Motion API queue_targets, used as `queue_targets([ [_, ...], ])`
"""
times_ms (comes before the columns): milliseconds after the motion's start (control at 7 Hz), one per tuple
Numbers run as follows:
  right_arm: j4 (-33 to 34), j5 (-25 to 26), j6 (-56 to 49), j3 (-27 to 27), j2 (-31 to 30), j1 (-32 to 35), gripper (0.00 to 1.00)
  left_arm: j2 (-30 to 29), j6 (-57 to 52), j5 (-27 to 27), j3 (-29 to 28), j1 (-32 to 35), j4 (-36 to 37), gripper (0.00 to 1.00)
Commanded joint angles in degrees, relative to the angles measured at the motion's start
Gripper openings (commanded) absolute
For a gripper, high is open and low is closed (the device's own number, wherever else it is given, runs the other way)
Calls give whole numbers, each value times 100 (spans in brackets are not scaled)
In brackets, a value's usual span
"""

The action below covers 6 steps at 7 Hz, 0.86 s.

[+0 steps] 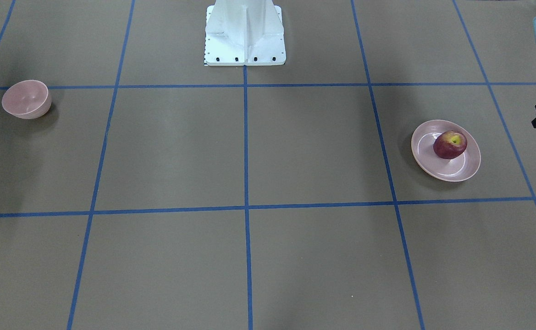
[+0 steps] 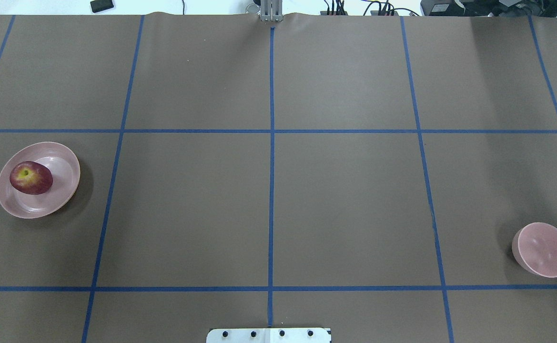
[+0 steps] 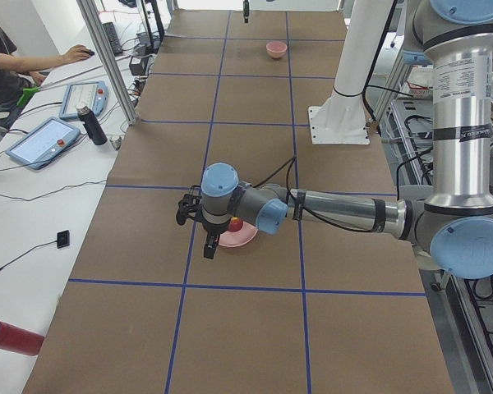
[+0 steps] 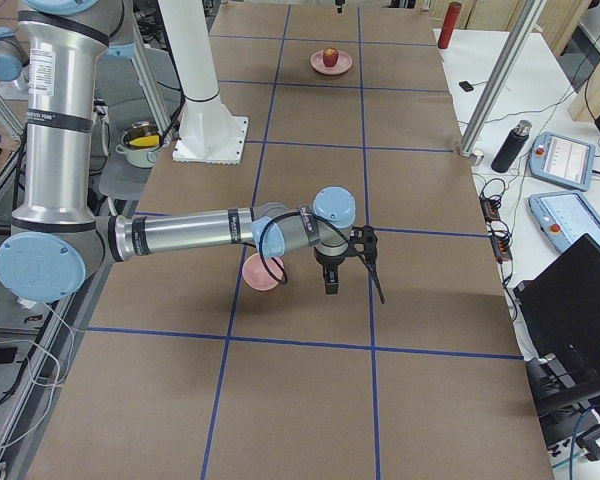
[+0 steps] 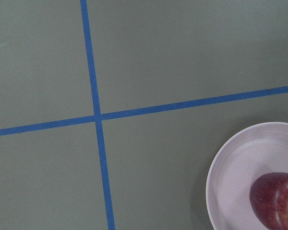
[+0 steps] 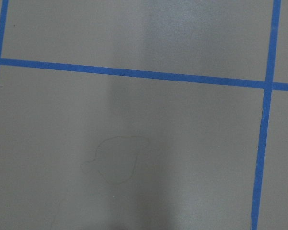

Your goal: Move apple from plate to bowl

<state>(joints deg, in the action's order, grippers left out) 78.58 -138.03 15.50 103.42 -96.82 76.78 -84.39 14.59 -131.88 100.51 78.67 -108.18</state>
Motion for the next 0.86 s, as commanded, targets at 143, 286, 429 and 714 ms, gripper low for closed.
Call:
queue_targets([
  [143, -822, -171, -12, -120, -143, -14, 100, -138, 27, -4, -319, 0, -10, 98],
  [286, -1436, -172, 5, -155, -388, -66, 100, -200, 62, -13, -234, 0, -10, 98],
  [429, -1790, -311, 49, -286, -469, -84, 100, -227, 714, -13, -216, -9, -27, 98],
  [714, -1881, -330, 84, -278, -810, -145, 100, -288, 1371, 101, -242, -454, -727, 98],
])
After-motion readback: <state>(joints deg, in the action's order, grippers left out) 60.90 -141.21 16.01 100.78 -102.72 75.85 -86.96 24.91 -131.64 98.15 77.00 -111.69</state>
